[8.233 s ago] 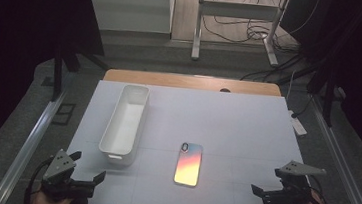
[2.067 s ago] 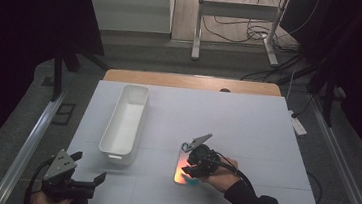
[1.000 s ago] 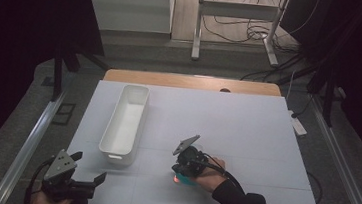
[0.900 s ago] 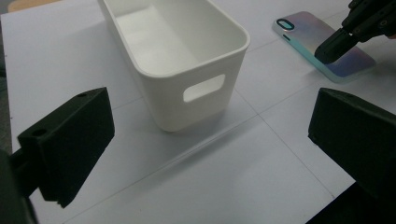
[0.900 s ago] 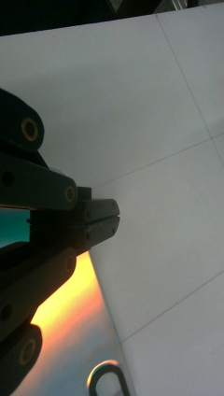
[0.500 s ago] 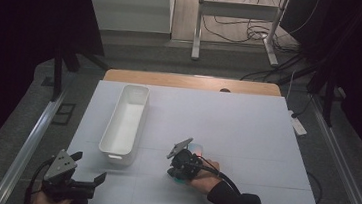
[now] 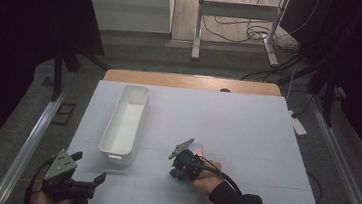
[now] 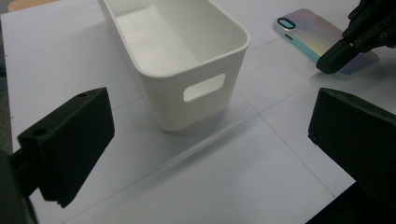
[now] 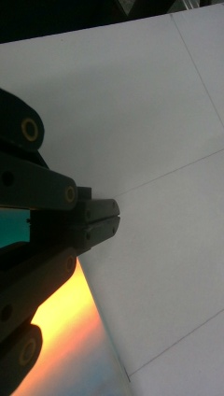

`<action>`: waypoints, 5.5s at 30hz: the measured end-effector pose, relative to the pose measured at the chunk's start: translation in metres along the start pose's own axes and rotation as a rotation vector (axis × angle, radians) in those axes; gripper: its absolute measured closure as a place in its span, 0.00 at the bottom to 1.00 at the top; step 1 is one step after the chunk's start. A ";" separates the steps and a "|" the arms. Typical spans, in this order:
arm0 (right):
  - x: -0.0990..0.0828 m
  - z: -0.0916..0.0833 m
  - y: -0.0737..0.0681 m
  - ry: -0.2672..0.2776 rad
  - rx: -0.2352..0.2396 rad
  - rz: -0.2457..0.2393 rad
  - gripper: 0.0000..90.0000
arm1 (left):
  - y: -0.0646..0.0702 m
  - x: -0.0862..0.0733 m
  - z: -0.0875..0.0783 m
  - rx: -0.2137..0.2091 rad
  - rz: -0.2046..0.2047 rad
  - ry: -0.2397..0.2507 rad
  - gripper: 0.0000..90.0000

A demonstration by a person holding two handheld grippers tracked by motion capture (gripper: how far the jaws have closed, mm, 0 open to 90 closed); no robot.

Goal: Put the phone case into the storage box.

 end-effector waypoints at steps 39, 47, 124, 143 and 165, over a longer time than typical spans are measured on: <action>-0.032 -0.023 0.029 -0.016 -0.055 0.090 0.99 | 0.000 0.000 0.000 0.005 0.003 0.000 0.01; -0.036 -0.026 0.037 -0.016 -0.068 0.110 0.99 | 0.000 0.000 0.000 0.006 0.003 0.000 0.01; -0.037 -0.066 0.096 0.078 -0.244 0.223 0.00 | 0.000 0.000 0.000 0.006 0.001 -0.002 0.01; -0.042 -0.051 0.096 0.015 -0.220 0.215 0.00 | 0.000 0.000 0.000 0.007 0.003 -0.003 0.01; -0.051 -0.032 0.100 -0.080 -0.255 0.195 0.00 | 0.001 0.000 0.001 0.005 0.005 -0.005 0.01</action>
Point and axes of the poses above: each handheld gripper's, and its own axes: z roughly forward along the jaws, x roughly out of its top, y roughly to its right, the point moved 6 cm from there along z, roughly forward along the jaws, and after that the axes turned 5 degrees about z, right-handed, at the moved point
